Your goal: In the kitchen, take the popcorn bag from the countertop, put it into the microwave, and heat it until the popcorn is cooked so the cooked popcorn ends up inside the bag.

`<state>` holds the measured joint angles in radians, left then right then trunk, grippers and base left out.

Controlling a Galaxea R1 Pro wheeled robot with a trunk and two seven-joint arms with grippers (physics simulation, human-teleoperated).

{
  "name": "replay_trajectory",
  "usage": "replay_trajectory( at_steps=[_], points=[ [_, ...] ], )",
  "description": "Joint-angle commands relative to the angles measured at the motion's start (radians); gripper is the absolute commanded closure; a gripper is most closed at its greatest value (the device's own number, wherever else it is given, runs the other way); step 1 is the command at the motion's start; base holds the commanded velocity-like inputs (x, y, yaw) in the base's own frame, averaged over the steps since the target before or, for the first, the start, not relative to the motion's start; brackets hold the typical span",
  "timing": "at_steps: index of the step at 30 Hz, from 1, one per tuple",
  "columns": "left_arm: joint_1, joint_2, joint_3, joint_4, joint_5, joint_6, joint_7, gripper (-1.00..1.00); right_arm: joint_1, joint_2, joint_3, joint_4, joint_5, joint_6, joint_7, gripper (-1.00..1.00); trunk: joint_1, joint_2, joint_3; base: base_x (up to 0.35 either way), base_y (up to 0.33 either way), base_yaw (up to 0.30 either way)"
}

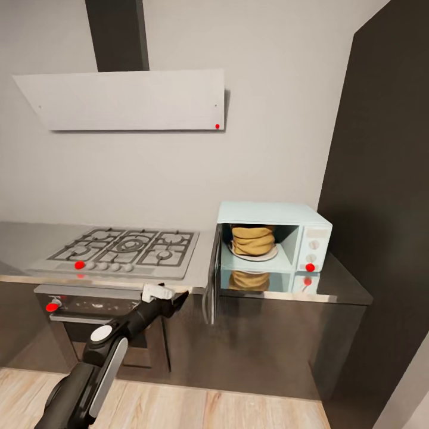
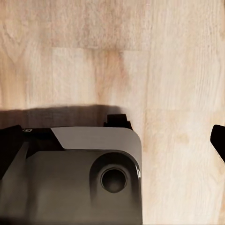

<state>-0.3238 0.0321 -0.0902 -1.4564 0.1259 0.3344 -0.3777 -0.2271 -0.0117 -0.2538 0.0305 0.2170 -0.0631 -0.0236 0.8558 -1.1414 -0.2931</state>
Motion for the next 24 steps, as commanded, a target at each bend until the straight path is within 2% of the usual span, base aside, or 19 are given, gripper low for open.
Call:
replay_trajectory(
  at_steps=[1,4,5,15,17,19,20,22,24],
  points=[
    [0.000,0.000,0.005,-0.001,0.010,0.009,0.000,-1.00,-0.001,0.000,-0.009,0.003,0.010,-0.006,-0.002,-1.00,0.001,-0.001,-0.001,0.321,0.000,0.000],
    [0.000,-0.001,0.022,-0.001,0.009,0.008,0.000,-1.00,-0.001,-0.001,-0.009,0.003,0.010,-0.006,-0.002,-1.00,0.001,-0.001,-0.001,0.322,0.000,0.000],
    [0.000,-0.001,0.081,-0.001,0.008,0.008,0.000,-1.00,-0.001,-0.001,-0.009,0.003,0.010,-0.006,-0.002,-1.00,0.001,-0.001,-0.001,0.322,0.000,0.000],
    [0.000,-0.001,0.079,-0.002,0.008,0.006,-0.002,-1.00,-0.001,-0.001,-0.009,0.003,0.010,-0.017,-0.012,-1.00,0.001,-0.001,-0.001,0.057,0.000,0.000],
    [-0.001,-0.001,0.074,-0.002,0.007,0.005,-0.008,-1.00,-0.001,0.003,-0.009,0.003,0.010,-0.018,-0.013,-1.00,0.001,-0.001,-0.001,0.001,0.000,-0.119],
    [-0.001,-0.001,0.045,0.000,0.007,0.006,-0.009,-1.00,-0.001,0.004,-0.009,0.003,0.009,-0.018,-0.013,-1.00,0.001,-0.001,0.000,0.000,0.000,-0.192],
    [-0.001,-0.001,0.009,0.002,0.005,0.006,-0.007,-1.00,-0.001,0.004,-0.009,0.003,0.009,-0.018,-0.013,-1.00,0.001,-0.001,0.001,0.000,0.000,-0.217],
    [-0.001,-0.002,-0.031,0.021,0.003,0.004,-0.002,-1.00,-0.001,0.004,-0.009,0.003,0.010,-0.018,-0.013,-1.00,0.001,-0.001,0.002,0.000,0.000,-0.224],
    [-0.001,-0.003,-0.034,0.024,0.006,-0.005,-0.001,-1.00,-0.001,0.004,-0.009,0.003,0.010,-0.018,-0.012,-1.00,0.001,-0.001,0.003,0.000,0.000,-0.228]
  ],
)
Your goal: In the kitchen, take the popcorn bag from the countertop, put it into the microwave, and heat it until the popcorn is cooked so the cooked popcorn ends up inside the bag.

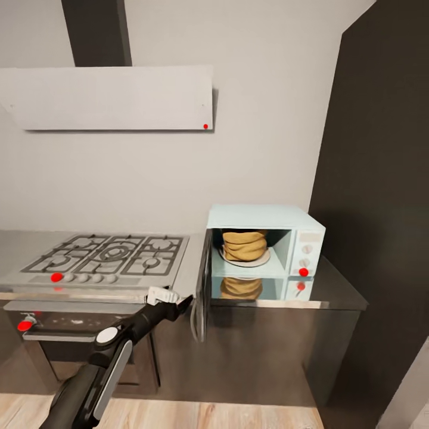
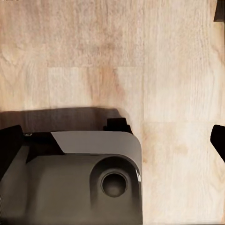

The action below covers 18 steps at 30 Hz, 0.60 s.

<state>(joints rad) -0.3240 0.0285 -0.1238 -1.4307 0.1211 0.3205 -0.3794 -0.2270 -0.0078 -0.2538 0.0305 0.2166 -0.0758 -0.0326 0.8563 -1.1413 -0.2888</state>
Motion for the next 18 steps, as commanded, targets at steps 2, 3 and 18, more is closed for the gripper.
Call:
replay_trajectory(
  at_steps=[2,3,18],
  points=[
    [-0.001,0.000,0.000,-0.001,0.012,-0.001,0.001,-1.00,-0.001,-0.001,-0.009,0.003,0.010,-0.006,-0.003,-1.00,0.000,-0.001,0.000,0.000,0.000,-0.230],
    [0.000,0.000,0.000,-0.001,0.012,-0.007,0.002,-1.00,-0.001,0.000,-0.009,0.003,0.010,-0.006,-0.003,-1.00,0.000,-0.001,0.000,0.000,0.000,-0.230],
    [-0.001,-0.022,-0.002,0.000,0.009,-0.017,0.001,-1.00,-0.002,-0.001,-0.009,0.003,0.010,-0.006,-0.003,-1.00,0.000,-0.001,0.008,0.000,0.000,-0.230]
  ],
)
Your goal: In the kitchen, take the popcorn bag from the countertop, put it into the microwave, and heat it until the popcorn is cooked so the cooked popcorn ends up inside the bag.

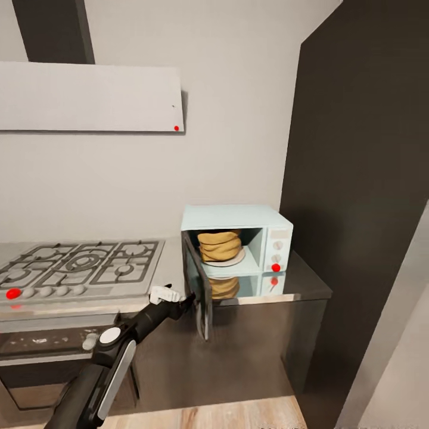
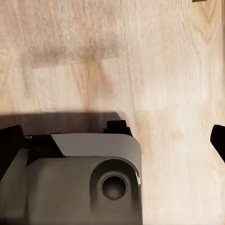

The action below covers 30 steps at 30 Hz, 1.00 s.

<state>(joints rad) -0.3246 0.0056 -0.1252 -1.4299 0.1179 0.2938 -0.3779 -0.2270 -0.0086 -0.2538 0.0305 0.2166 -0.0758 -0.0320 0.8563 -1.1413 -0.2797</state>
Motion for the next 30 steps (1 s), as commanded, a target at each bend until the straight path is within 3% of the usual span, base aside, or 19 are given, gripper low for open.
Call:
replay_trajectory(
  at_steps=[1,30],
  points=[
    [0.000,0.000,-0.001,-0.001,0.012,0.010,-0.001,-1.00,-0.002,0.000,-0.009,0.003,0.010,-0.006,-0.004,-1.00,0.000,-0.001,-0.001,0.000,0.000,-0.230],
    [0.000,-0.012,0.000,-0.003,0.014,-0.015,0.007,-1.00,-0.001,-0.001,-0.009,0.003,0.010,-0.006,-0.004,-1.00,0.000,-0.001,0.014,0.000,0.000,-0.230]
  ],
)
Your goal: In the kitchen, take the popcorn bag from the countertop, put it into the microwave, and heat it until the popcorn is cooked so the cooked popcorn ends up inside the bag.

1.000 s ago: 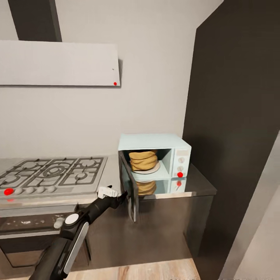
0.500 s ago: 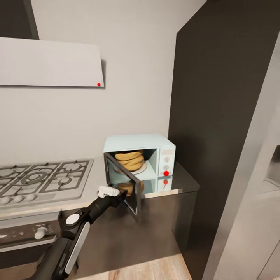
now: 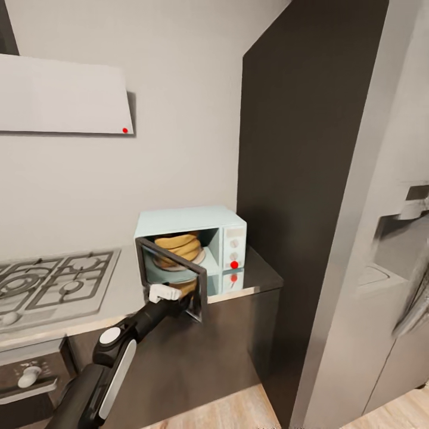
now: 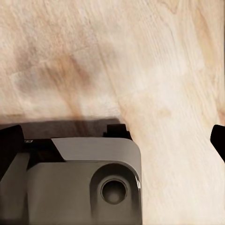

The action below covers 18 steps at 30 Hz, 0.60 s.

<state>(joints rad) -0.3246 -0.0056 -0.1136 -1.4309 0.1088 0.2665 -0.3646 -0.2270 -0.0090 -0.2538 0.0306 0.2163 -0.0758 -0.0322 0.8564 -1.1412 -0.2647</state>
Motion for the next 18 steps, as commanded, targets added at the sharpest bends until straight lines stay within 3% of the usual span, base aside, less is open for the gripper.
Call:
replay_trajectory(
  at_steps=[1,8,18],
  points=[
    [-0.001,-0.001,-0.011,-0.002,0.023,0.013,-0.007,-1.00,-0.002,0.000,-0.008,0.003,0.011,-0.006,-0.004,-1.00,0.000,-0.001,-0.001,0.000,0.000,-0.230],
    [-0.001,-0.001,-0.011,-0.002,0.025,0.014,-0.007,-1.00,-0.001,0.000,-0.008,0.004,0.010,-0.006,-0.003,-1.00,0.000,-0.001,0.003,0.012,0.000,-0.231],
    [0.000,-0.001,-0.011,-0.002,0.022,0.014,-0.005,-1.00,-0.001,-0.001,-0.008,0.003,0.011,-0.004,-0.003,-1.00,0.000,-0.001,0.003,0.303,0.000,-0.027]
  ],
)
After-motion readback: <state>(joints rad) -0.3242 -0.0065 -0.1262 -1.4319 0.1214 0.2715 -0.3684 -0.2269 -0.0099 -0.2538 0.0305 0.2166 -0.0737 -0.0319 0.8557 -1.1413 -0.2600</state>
